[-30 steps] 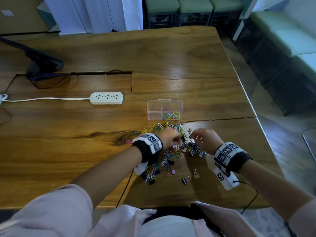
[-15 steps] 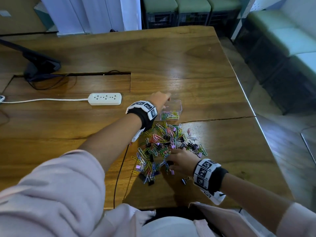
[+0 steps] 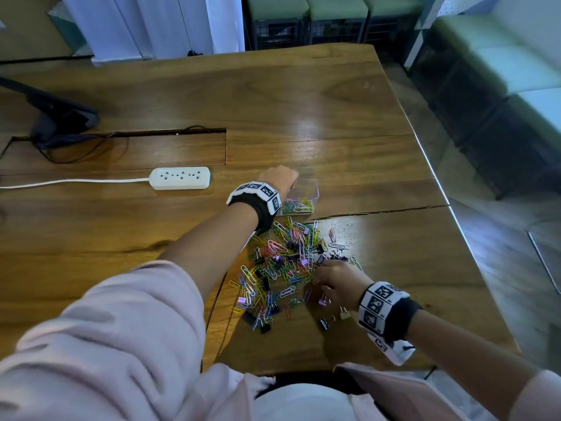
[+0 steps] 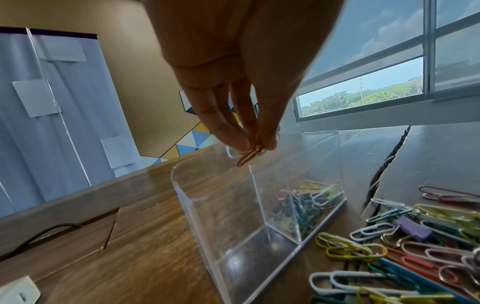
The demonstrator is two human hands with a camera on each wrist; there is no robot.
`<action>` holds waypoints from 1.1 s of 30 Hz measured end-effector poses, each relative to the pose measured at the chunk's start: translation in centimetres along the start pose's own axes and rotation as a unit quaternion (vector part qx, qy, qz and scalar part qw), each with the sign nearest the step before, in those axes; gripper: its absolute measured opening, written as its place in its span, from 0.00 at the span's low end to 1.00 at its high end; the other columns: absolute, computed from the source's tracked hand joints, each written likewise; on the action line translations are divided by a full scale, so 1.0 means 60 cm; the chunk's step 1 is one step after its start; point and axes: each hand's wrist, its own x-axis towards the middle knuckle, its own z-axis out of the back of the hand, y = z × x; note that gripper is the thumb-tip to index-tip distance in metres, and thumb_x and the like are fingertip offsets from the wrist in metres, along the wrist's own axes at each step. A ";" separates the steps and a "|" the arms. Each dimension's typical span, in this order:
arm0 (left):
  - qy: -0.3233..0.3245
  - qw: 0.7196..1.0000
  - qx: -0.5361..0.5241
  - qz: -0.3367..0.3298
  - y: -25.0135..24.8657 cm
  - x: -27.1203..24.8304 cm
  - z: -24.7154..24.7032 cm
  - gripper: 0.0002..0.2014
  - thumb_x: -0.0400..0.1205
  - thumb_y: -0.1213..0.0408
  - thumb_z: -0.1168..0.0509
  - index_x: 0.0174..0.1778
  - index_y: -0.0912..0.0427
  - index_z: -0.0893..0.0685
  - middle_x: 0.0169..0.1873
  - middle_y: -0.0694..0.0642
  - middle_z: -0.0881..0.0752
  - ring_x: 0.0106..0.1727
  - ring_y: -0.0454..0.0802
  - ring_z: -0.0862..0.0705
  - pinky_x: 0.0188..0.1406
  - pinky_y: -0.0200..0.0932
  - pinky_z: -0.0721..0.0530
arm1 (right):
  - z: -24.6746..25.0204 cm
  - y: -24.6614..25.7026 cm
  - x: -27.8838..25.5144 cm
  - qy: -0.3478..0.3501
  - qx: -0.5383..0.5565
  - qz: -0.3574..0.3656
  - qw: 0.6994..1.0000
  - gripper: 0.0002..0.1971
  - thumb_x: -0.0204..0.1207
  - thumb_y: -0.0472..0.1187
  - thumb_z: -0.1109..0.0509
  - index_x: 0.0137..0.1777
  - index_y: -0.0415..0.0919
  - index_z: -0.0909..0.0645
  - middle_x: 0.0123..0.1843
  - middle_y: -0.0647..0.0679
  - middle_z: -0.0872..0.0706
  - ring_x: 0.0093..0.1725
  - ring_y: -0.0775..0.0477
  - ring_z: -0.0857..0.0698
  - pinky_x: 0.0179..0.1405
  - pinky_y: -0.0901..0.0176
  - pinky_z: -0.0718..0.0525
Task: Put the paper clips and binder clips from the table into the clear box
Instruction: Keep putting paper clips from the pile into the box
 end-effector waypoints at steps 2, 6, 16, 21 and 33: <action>0.011 1.000 0.004 -0.009 0.001 -0.001 -0.005 0.09 0.81 0.77 0.43 0.51 0.63 0.20 0.48 0.61 0.14 0.43 0.56 0.18 0.42 0.45 0.20 | 0.000 0.019 0.005 0.000 0.007 0.029 1.000 0.16 0.76 0.41 0.32 0.63 0.45 0.22 0.61 0.50 0.22 0.60 0.49 0.21 0.59 0.56 0.18; 0.030 0.999 0.006 -0.022 0.007 -0.003 -0.017 0.08 0.82 0.74 0.41 0.53 0.62 0.20 0.48 0.61 0.14 0.46 0.57 0.15 0.49 0.49 0.14 | -0.003 0.053 0.020 0.038 -0.002 0.053 0.998 0.28 0.72 0.47 0.27 0.71 0.45 0.29 0.67 0.48 0.27 0.66 0.47 0.27 0.65 0.53 0.23; -0.030 0.995 -0.043 -0.080 0.010 -0.022 -0.034 0.16 0.81 0.79 0.43 0.62 0.65 0.19 0.61 0.60 0.22 0.55 0.56 0.21 0.52 0.39 0.24 | -0.013 0.068 0.055 0.075 0.017 0.017 0.997 0.30 0.66 0.43 0.22 0.68 0.42 0.28 0.65 0.46 0.28 0.64 0.44 0.24 0.62 0.54 0.20; -0.142 0.980 -0.083 -0.116 0.016 -0.061 -0.052 0.11 0.82 0.74 0.40 0.58 0.64 0.18 0.55 0.60 0.21 0.55 0.52 0.22 0.58 0.37 0.23 | -0.006 0.070 0.055 0.105 0.008 0.032 0.994 0.20 0.72 0.40 0.26 0.64 0.39 0.22 0.65 0.45 0.25 0.63 0.44 0.22 0.59 0.57 0.22; 0.205 0.968 0.030 -0.141 -0.005 -0.214 -0.122 0.15 0.78 0.48 0.35 0.44 0.58 0.18 0.39 0.54 0.16 0.41 0.53 0.16 0.35 0.44 0.19 | -0.010 0.068 0.050 0.069 -0.015 0.050 0.996 0.10 0.76 0.35 0.32 0.56 0.39 0.17 0.59 0.45 0.17 0.59 0.46 0.19 0.61 0.58 0.21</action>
